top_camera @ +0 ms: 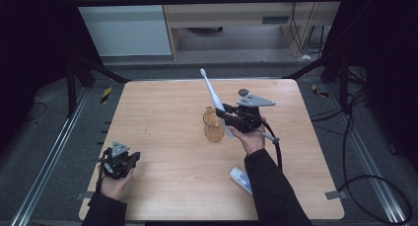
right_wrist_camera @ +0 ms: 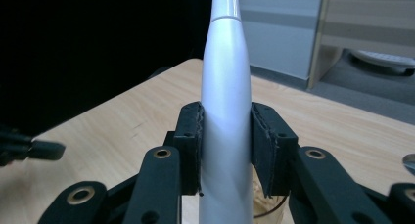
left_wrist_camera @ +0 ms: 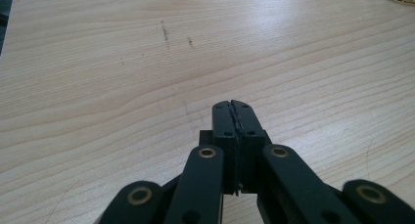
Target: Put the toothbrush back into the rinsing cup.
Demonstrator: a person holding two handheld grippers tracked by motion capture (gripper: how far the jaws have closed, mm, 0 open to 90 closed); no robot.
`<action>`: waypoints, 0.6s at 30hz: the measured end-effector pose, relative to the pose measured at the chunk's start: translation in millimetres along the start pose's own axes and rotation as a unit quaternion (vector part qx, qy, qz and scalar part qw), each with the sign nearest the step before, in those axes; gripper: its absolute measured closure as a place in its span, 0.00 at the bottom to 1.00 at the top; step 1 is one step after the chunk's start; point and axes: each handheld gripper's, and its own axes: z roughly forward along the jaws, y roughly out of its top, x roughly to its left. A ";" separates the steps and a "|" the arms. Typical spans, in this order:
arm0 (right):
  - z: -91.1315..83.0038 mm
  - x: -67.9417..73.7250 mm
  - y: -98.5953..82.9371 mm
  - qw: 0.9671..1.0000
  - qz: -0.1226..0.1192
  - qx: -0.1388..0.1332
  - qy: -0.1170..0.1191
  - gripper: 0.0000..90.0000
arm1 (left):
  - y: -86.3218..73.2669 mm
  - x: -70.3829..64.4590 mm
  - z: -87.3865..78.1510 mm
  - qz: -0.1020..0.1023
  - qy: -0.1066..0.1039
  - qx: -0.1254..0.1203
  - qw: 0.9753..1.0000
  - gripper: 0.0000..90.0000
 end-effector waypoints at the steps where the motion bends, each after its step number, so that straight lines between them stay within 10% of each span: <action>1: 1.2 -0.1 1.3 1.000 0.001 -0.006 -0.006 0.74 | 0.0 0.1 0.0 0.000 0.000 0.000 1.000 0.99; 18: 19.8 -8.0 8.7 0.996 0.038 -0.061 -0.059 0.74 | 0.3 0.3 -0.5 -0.001 -0.001 -0.002 1.000 0.99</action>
